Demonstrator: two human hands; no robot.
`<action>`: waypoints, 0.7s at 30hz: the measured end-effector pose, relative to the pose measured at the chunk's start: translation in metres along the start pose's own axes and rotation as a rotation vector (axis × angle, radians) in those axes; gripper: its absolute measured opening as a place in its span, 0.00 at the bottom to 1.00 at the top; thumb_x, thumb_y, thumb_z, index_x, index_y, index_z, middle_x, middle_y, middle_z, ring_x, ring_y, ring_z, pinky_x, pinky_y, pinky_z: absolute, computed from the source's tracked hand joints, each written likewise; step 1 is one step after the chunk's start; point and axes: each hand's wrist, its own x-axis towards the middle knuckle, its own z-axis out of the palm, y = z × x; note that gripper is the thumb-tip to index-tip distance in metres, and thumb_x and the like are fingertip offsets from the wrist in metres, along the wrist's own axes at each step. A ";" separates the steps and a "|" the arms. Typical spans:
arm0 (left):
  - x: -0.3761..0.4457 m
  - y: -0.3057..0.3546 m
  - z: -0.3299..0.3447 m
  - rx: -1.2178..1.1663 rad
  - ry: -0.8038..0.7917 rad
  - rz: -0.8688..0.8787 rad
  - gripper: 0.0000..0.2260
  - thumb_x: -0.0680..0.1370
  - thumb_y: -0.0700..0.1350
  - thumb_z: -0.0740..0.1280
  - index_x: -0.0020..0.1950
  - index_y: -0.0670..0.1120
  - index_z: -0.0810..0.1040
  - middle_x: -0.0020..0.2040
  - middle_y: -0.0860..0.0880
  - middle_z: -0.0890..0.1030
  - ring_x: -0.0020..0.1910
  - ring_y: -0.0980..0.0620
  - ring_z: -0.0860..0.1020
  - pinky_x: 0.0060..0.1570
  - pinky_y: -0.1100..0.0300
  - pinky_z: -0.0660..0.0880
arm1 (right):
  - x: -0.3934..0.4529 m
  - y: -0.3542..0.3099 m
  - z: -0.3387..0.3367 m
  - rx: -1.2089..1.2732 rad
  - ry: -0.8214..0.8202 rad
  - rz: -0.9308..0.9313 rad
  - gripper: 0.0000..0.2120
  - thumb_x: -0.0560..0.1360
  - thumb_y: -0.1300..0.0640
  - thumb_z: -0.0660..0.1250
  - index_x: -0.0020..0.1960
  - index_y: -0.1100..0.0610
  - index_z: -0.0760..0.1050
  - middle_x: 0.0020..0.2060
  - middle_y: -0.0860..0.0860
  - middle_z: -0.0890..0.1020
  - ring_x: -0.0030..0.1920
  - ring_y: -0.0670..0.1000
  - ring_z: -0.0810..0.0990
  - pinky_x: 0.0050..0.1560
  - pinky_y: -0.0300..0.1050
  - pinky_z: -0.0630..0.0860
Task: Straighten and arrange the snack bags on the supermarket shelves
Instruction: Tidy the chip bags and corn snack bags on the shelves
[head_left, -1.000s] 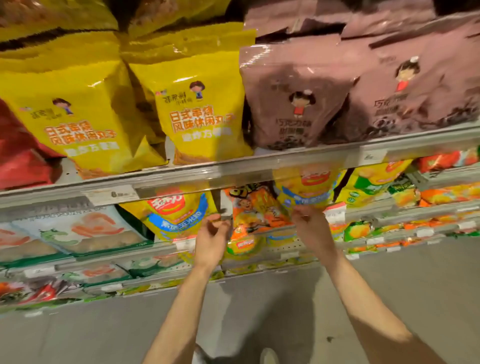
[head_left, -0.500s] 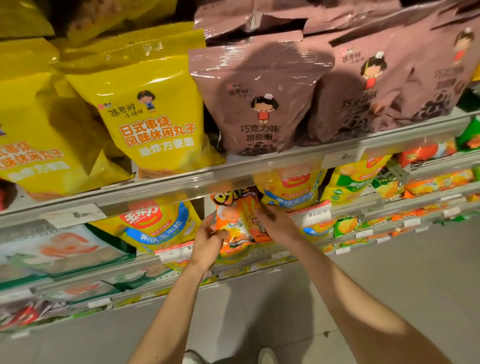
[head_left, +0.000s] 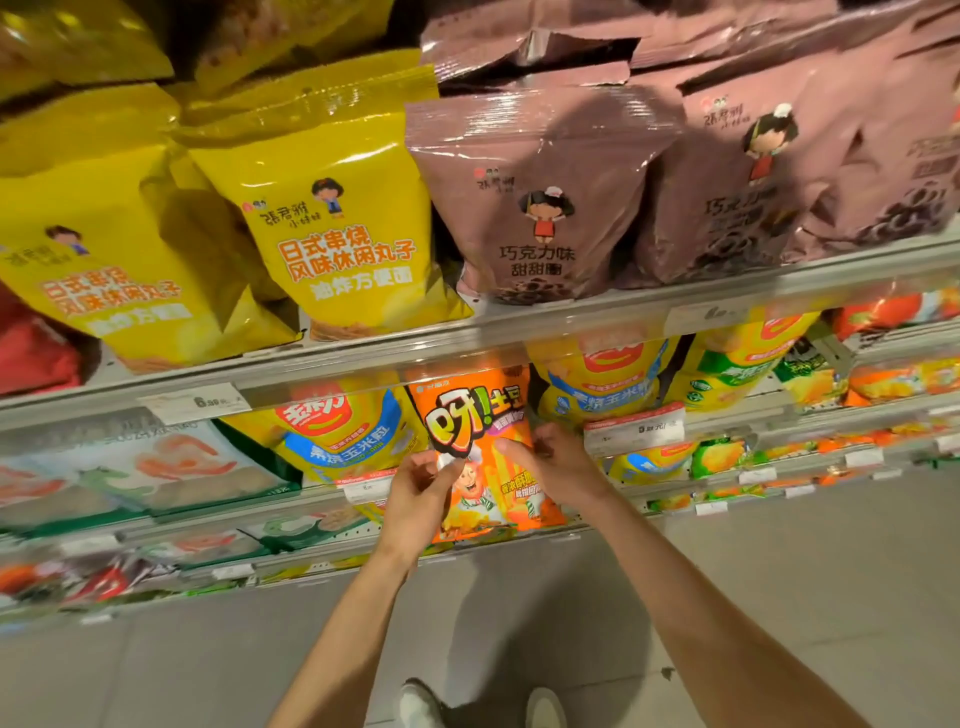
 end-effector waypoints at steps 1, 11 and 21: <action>-0.004 -0.001 -0.002 0.004 0.006 0.007 0.10 0.80 0.46 0.72 0.57 0.47 0.74 0.47 0.48 0.82 0.45 0.50 0.79 0.42 0.62 0.75 | -0.005 -0.001 0.001 0.016 -0.008 -0.009 0.23 0.73 0.37 0.72 0.58 0.53 0.82 0.51 0.51 0.87 0.52 0.51 0.86 0.57 0.55 0.82; -0.043 -0.012 -0.024 0.041 -0.127 0.110 0.13 0.79 0.40 0.72 0.63 0.45 0.76 0.52 0.47 0.83 0.52 0.48 0.81 0.59 0.52 0.75 | -0.071 -0.014 0.007 0.051 0.092 -0.014 0.13 0.78 0.49 0.72 0.59 0.55 0.82 0.53 0.51 0.87 0.56 0.52 0.84 0.61 0.50 0.78; -0.058 -0.003 -0.061 -0.046 -0.187 0.095 0.19 0.80 0.41 0.72 0.69 0.40 0.74 0.61 0.41 0.82 0.60 0.40 0.81 0.62 0.47 0.77 | -0.081 -0.047 0.037 -0.036 0.125 0.000 0.13 0.78 0.51 0.72 0.59 0.56 0.82 0.51 0.56 0.87 0.52 0.56 0.85 0.60 0.59 0.78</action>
